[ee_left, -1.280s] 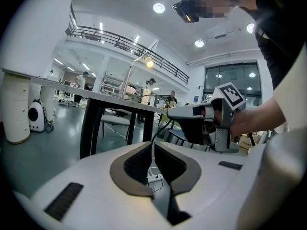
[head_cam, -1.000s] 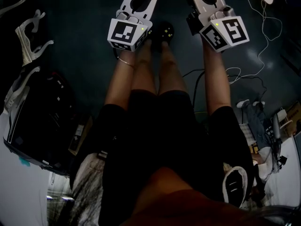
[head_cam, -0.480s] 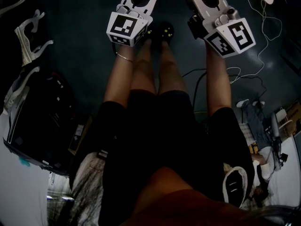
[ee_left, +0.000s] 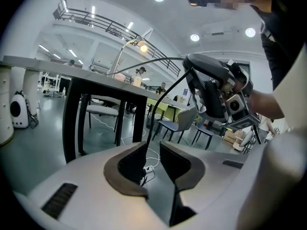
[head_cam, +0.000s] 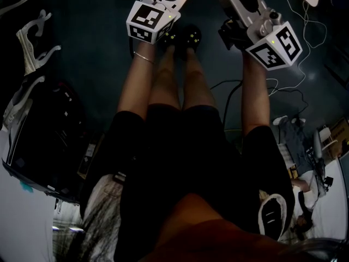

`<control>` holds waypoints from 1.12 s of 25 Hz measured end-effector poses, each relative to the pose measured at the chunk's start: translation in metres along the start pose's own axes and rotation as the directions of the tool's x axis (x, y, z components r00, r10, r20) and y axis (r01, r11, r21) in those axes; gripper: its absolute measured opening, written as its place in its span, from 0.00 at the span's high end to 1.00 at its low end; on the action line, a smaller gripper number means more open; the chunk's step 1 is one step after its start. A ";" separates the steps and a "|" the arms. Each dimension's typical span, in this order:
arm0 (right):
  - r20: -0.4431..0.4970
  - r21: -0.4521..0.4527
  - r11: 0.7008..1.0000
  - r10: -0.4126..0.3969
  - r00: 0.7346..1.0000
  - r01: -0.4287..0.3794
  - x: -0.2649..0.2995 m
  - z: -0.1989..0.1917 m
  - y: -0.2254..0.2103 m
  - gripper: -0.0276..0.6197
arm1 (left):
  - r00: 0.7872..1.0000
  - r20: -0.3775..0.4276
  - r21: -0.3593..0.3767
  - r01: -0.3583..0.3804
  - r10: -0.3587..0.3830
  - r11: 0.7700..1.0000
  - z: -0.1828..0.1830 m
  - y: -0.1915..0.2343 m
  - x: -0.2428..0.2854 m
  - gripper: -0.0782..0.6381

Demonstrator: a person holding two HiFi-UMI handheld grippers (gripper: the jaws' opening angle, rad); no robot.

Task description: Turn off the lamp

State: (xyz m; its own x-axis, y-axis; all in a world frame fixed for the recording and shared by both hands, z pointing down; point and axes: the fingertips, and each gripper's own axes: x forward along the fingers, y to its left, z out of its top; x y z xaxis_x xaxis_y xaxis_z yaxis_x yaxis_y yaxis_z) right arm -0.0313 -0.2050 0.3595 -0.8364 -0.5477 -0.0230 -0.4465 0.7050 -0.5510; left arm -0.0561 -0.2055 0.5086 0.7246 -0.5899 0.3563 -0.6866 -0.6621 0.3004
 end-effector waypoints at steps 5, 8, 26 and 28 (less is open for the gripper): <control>-0.003 0.006 1.000 0.025 1.000 -0.025 0.000 0.001 0.004 0.93 | 1.000 -0.023 0.044 0.005 -0.004 0.999 -0.001 0.003 0.013 0.78; 0.011 0.027 0.999 0.045 0.999 -0.045 0.001 0.003 0.006 0.93 | 0.999 -0.039 0.073 0.026 -0.023 0.997 -0.005 0.002 0.021 0.78; 0.069 0.080 0.993 0.078 0.995 -0.083 -0.004 0.017 0.009 0.93 | 0.998 -0.048 0.132 0.050 -0.044 0.990 -0.007 -0.009 0.029 0.87; 0.070 0.070 0.995 0.068 0.995 -0.073 -0.005 0.019 0.009 0.93 | 0.997 -0.053 0.126 0.065 -0.059 0.990 -0.007 -0.013 0.029 0.87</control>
State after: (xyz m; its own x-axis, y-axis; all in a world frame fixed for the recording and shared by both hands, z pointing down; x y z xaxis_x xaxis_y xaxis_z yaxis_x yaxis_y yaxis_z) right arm -0.0252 -0.2045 0.3394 -0.8407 -0.5283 -0.1186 -0.3608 0.7100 -0.6048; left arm -0.0263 -0.2105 0.5213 0.7597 -0.5244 0.3847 -0.6250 -0.7522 0.2088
